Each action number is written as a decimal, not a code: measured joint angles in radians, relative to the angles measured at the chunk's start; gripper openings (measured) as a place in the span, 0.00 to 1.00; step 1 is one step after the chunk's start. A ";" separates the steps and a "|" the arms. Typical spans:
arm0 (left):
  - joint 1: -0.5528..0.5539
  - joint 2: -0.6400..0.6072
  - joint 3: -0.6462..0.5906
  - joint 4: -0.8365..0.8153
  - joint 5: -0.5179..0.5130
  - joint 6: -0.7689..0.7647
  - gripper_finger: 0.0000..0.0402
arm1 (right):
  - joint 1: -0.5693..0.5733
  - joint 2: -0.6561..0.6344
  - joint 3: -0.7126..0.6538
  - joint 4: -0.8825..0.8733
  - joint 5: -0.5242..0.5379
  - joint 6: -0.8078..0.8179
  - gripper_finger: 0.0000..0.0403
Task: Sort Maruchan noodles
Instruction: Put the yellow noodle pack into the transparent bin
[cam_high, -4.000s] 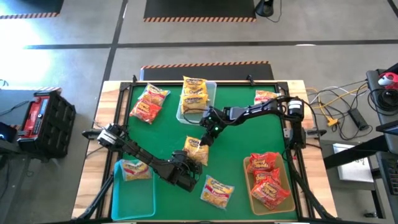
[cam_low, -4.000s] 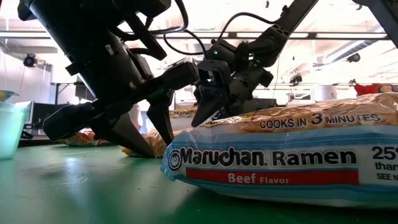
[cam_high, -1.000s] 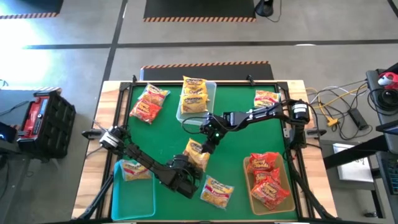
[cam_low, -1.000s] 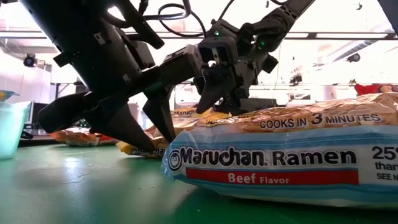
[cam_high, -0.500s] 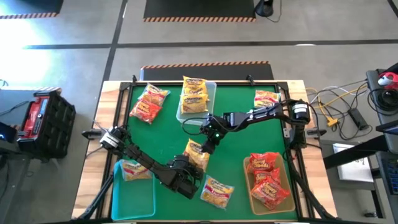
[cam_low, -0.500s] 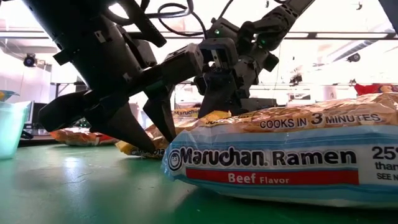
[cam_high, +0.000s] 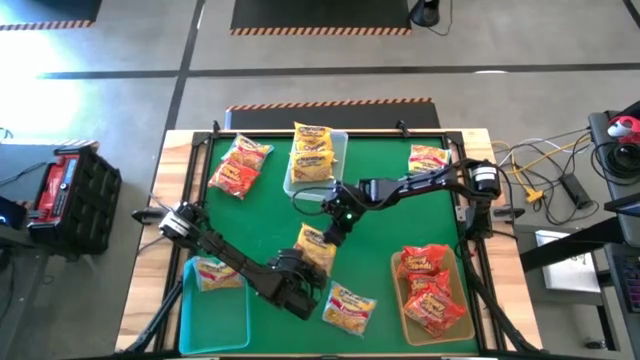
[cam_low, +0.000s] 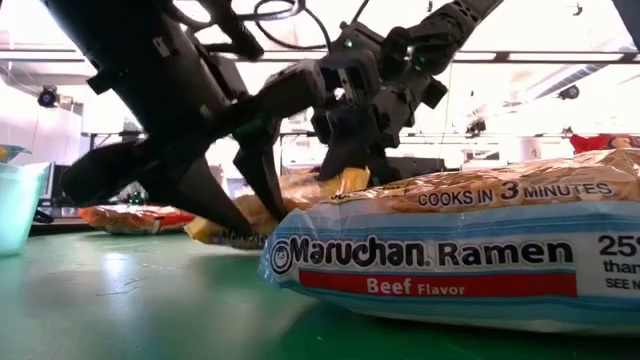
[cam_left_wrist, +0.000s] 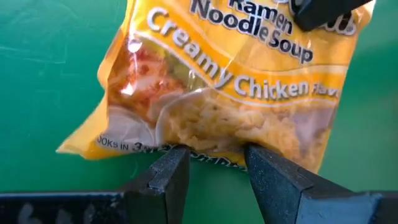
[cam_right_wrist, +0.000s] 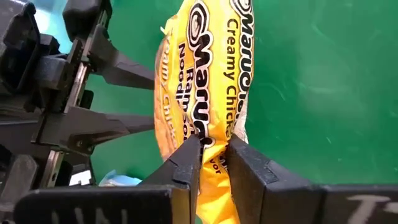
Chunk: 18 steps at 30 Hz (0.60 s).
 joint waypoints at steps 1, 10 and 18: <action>0.000 -0.007 0.000 -0.002 -0.004 -0.001 0.35 | 0.000 -0.003 0.011 -0.005 -0.001 0.000 0.15; 0.006 -0.014 0.040 -0.065 -0.041 -0.004 0.35 | -0.001 -0.011 0.141 -0.190 0.007 -0.121 0.14; 0.035 -0.016 0.089 -0.143 -0.070 -0.011 0.35 | -0.006 -0.011 0.230 -0.322 0.074 -0.203 0.15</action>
